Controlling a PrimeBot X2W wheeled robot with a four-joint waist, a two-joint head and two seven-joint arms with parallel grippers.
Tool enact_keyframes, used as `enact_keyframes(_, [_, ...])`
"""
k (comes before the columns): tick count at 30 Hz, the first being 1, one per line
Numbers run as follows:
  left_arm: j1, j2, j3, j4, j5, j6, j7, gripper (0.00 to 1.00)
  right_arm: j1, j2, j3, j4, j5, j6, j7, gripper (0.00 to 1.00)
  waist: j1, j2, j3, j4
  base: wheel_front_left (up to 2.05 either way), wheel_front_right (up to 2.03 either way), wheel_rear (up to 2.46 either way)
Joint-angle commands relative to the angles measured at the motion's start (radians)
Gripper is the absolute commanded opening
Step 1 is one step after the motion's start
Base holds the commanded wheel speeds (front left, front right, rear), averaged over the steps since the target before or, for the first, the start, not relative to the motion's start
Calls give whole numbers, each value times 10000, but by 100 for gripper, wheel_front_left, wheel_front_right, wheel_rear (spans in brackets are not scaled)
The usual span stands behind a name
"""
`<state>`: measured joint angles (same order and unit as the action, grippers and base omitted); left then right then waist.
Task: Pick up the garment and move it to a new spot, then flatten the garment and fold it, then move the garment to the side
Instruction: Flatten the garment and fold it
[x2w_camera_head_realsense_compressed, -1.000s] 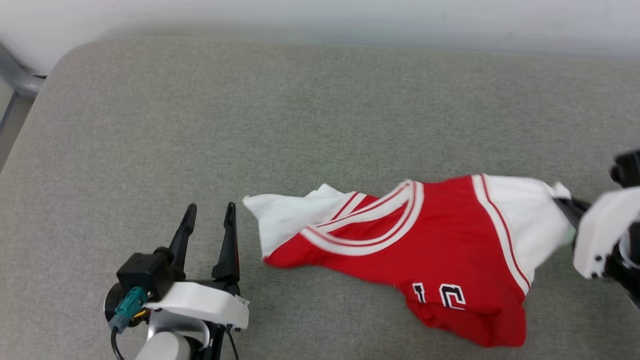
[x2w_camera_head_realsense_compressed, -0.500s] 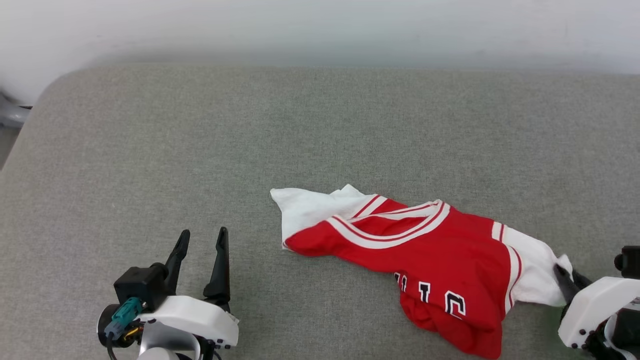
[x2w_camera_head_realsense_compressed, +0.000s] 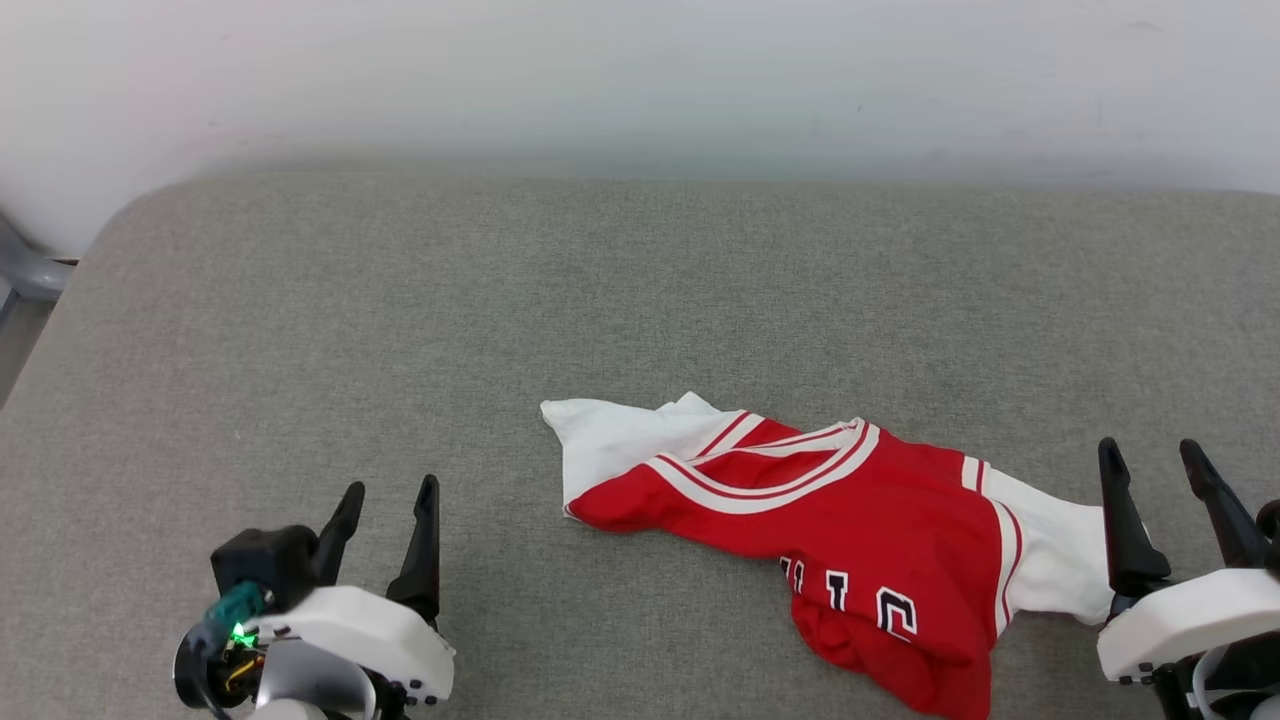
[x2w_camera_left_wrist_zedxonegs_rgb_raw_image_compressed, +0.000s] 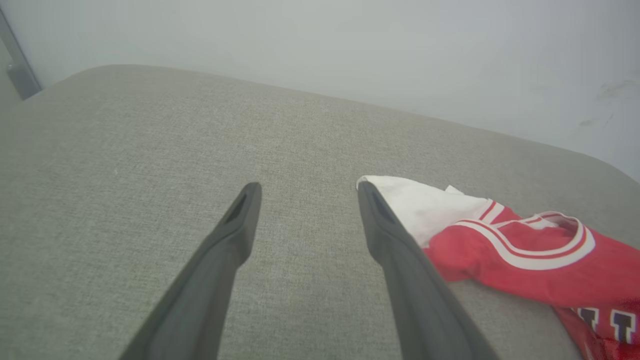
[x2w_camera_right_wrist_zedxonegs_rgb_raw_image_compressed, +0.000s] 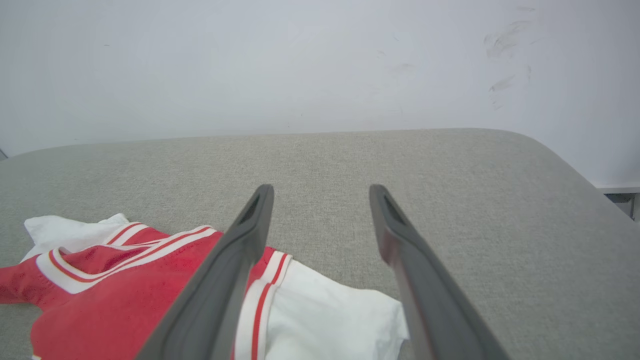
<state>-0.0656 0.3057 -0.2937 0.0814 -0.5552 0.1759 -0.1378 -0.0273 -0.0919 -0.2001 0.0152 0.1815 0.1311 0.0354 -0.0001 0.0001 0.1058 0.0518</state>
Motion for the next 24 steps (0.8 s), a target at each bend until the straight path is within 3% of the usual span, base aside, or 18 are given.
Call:
enact_keyframes(1, [-144,84,-20,-49,-128,-13,272,100,215,101,81,-247,-140,-9,-128,100,1,-1,-24,-19,0,0,0])
enact_keyframes(13, [-2425,852,-453,30,-1475,-890,4431,100,571,414,1230,-2125,-628,-7,-194,100,1,-1,718,-601,0,0,0])
enact_keyframes(24, [-4669,1079,-1600,1373,-1671,-1718,7357,100,58,431,1609,-2159,-184,-9,-373,100,1,-1,1911,-1233,0,0,0])
